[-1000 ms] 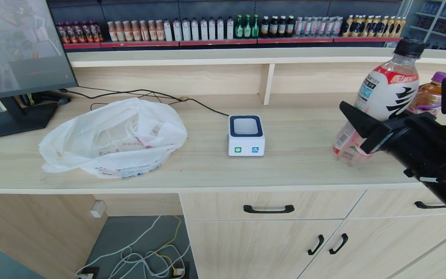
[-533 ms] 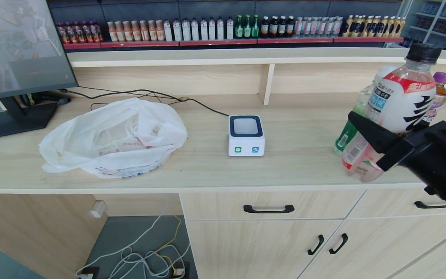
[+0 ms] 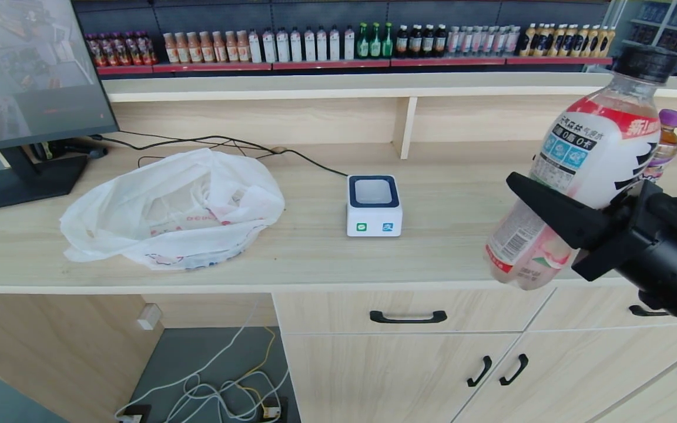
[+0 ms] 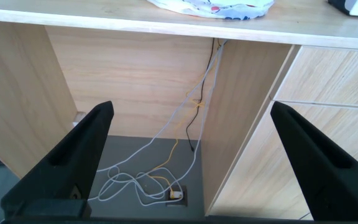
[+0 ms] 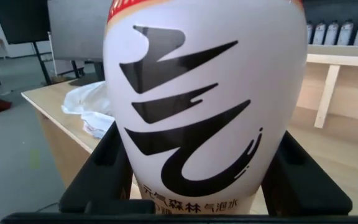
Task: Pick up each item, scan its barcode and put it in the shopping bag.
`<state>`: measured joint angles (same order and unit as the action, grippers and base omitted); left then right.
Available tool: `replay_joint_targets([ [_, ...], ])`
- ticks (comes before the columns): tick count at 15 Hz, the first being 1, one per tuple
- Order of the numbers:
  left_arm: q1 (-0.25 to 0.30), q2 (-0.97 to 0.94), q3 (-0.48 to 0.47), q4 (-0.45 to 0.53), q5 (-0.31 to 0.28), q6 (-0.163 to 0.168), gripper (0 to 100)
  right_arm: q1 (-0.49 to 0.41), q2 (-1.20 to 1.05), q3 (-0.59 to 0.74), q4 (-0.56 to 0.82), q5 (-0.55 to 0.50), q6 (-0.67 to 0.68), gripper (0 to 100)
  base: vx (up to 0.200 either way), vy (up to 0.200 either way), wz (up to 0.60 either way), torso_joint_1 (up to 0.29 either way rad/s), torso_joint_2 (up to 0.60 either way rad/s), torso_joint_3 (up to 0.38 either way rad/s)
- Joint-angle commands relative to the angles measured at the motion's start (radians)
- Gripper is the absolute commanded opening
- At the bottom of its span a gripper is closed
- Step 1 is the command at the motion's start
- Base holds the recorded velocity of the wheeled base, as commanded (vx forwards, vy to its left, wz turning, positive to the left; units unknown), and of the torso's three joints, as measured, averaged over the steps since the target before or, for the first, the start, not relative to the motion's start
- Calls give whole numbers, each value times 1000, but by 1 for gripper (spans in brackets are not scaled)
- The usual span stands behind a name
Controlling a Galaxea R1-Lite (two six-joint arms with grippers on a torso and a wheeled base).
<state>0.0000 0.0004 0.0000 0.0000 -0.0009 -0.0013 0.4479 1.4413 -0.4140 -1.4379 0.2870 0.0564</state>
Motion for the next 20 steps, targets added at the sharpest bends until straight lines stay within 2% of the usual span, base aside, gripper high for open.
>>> replay_joint_targets([
  [1, 0, 0, 0, 0, 1, 0, 100, 11, 5, -3, -3, 21, 3, 0, 0, 0, 0, 0, 0, 0],
  [2, 0, 0, 0, 0, -1, 0, 100, 17, 5, -3, -6, 27, 8, 0, 0, 0, 0, 0, 0, 0],
  [5, 0, 0, 0, 0, -1, 0, 100, 158, 11, -111, 47, 23, 126, 0, 0, 0, 0, 0, 0, 0],
  [7, 0, 0, 0, 0, -1, 0, 100, 161, 47, -137, 50, 27, 168, 0, 0, 0, 0, 0, 0, 0],
  [10, 0, 0, 0, 0, 1, 0, 100, 161, 79, -126, -56, 27, 398, 0, 0, 0, 0, 0, 0, 0],
  [11, 0, 0, 0, 0, 1, 0, 100, 161, 120, -132, -133, 27, 522, 0, 0, 0, 0, 0, 0, 0],
  [12, 0, 0, 0, 0, -1, 1, 100, 161, 140, -135, -133, 27, 571, 0, 0, 0, 0, 0, 0, 0],
  [15, 0, 0, 0, 0, 1, 0, 100, 204, 142, -109, -133, 27, 582, 0, 0, 0, 0, 0, 0, 0],
  [20, 0, 0, 0, 0, 1, 0, 100, 354, 108, -91, -133, 27, 569, 0, 0, 0, 0, 0, 0, 0],
])
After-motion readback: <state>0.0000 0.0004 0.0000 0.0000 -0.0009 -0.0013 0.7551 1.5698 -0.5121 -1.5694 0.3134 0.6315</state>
